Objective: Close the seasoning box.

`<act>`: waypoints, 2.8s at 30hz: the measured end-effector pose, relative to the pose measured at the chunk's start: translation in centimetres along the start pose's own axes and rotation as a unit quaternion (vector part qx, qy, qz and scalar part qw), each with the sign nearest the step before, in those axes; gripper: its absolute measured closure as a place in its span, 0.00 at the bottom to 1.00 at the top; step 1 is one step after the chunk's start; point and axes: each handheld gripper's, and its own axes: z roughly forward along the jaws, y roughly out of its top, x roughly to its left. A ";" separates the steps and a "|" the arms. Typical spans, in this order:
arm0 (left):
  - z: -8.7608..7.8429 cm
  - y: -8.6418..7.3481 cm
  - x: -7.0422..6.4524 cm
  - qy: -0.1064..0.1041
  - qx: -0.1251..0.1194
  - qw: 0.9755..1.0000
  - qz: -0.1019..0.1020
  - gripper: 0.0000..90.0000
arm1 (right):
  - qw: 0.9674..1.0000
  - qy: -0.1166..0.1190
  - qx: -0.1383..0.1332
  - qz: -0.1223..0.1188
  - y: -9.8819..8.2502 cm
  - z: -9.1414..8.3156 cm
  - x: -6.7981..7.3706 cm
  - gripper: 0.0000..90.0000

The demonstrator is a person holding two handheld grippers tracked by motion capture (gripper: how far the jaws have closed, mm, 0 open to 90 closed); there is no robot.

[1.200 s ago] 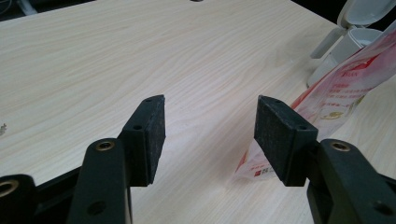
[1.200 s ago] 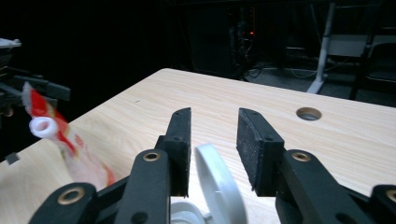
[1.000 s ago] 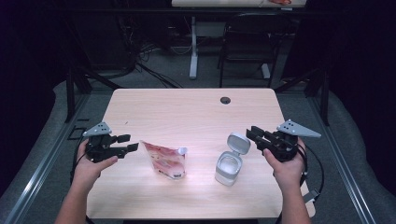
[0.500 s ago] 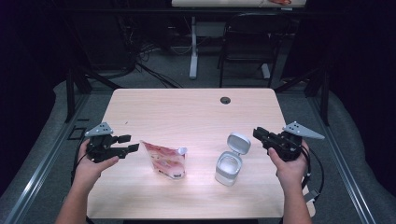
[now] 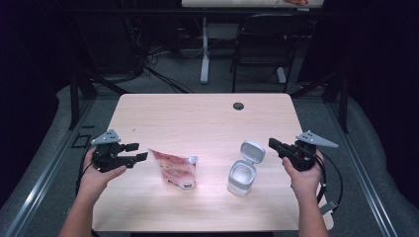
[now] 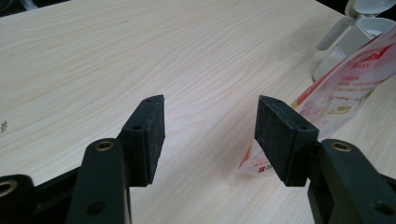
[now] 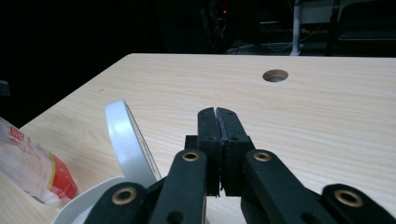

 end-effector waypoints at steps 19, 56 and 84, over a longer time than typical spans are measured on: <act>0.2 -0.1 0.0 -0.001 0.002 1.000 0.000 0.48 | 1.000 0.006 0.019 0.006 -0.7 0.9 -0.3 1.00; 0.1 -0.1 0.1 -0.001 0.000 1.000 0.000 0.48 | 0.998 0.049 0.031 0.004 -1.0 1.6 0.9 1.00; -0.4 -0.1 0.4 0.004 -0.009 1.000 -0.002 0.48 | 0.994 0.099 0.037 0.004 -0.9 2.0 2.2 0.80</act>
